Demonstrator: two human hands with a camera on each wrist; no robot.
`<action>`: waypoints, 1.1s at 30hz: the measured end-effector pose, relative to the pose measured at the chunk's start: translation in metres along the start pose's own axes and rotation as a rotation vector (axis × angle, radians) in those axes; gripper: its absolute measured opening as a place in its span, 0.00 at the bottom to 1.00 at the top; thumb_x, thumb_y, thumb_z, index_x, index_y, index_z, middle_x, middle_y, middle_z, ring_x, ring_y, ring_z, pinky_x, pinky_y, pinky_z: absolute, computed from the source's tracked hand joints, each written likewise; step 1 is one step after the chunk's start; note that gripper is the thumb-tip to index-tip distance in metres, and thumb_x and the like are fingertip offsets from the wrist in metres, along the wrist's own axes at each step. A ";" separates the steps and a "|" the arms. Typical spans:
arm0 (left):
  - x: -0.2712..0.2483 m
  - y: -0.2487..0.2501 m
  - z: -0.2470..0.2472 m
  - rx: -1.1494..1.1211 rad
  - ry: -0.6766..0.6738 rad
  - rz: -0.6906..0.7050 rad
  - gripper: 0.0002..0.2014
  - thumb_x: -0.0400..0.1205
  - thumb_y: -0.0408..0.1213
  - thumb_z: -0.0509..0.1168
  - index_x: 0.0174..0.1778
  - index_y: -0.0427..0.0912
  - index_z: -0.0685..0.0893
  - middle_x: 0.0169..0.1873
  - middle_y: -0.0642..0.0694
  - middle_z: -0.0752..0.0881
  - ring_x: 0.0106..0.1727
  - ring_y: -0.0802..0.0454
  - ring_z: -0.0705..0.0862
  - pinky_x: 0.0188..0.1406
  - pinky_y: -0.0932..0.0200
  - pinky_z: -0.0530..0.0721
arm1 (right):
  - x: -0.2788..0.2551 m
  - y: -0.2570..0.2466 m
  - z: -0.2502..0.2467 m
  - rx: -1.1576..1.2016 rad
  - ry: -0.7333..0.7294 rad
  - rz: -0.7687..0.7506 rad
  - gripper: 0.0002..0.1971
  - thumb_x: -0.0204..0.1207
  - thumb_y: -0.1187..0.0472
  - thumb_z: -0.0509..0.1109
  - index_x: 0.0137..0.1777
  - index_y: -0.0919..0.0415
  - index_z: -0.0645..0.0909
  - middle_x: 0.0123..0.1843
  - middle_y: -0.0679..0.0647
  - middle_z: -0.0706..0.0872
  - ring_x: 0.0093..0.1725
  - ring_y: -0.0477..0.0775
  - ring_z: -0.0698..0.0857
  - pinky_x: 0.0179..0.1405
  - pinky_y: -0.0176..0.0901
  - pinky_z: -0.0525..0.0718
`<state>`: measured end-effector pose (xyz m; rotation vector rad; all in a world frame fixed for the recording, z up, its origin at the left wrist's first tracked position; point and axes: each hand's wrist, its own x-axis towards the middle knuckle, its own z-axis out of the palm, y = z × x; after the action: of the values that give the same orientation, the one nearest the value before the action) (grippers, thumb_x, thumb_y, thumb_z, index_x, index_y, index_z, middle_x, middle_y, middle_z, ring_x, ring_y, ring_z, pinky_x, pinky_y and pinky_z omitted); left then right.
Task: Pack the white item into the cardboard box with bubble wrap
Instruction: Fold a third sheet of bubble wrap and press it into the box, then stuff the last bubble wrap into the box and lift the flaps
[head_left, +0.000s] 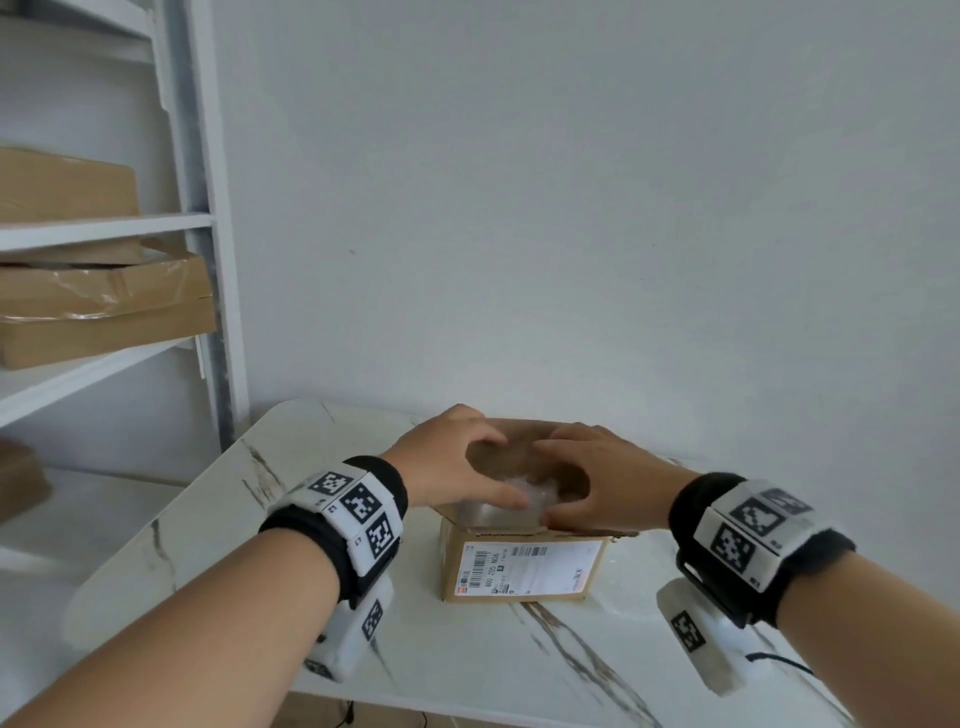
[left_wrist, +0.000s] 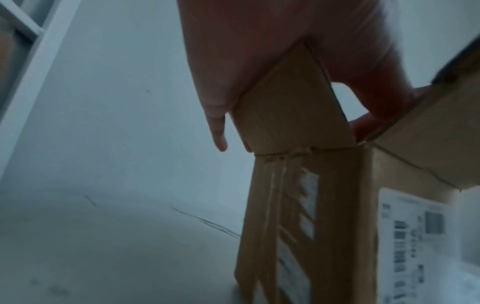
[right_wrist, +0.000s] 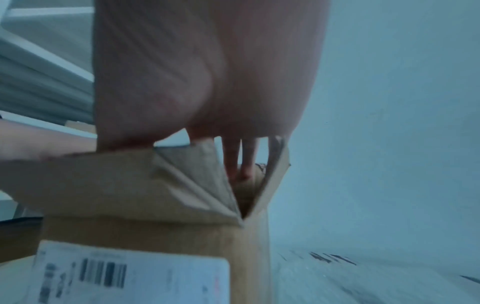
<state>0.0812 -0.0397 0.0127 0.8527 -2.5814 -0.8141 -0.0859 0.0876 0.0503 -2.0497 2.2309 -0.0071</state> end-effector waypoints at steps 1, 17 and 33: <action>-0.001 -0.003 -0.001 0.060 -0.059 -0.021 0.48 0.58 0.68 0.76 0.76 0.61 0.70 0.78 0.57 0.63 0.77 0.55 0.67 0.75 0.52 0.71 | -0.003 0.002 0.004 -0.016 0.002 0.018 0.42 0.69 0.35 0.68 0.81 0.49 0.63 0.83 0.46 0.60 0.81 0.49 0.60 0.79 0.46 0.64; 0.010 -0.003 0.009 0.330 -0.122 -0.155 0.52 0.70 0.60 0.73 0.84 0.59 0.49 0.85 0.54 0.43 0.86 0.47 0.51 0.80 0.35 0.59 | 0.004 0.028 0.020 0.537 0.416 0.319 0.18 0.83 0.56 0.59 0.71 0.52 0.77 0.65 0.53 0.85 0.60 0.54 0.83 0.57 0.40 0.78; 0.005 0.000 0.009 -0.050 0.173 -0.086 0.24 0.85 0.46 0.59 0.79 0.56 0.68 0.75 0.48 0.71 0.69 0.51 0.76 0.61 0.62 0.69 | 0.010 0.069 0.104 0.072 -0.039 0.530 0.18 0.74 0.52 0.66 0.62 0.55 0.79 0.61 0.53 0.83 0.57 0.54 0.84 0.58 0.47 0.84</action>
<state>0.0738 -0.0392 0.0061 0.9790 -2.3798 -0.7878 -0.1461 0.0913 -0.0591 -1.3564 2.6261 -0.0015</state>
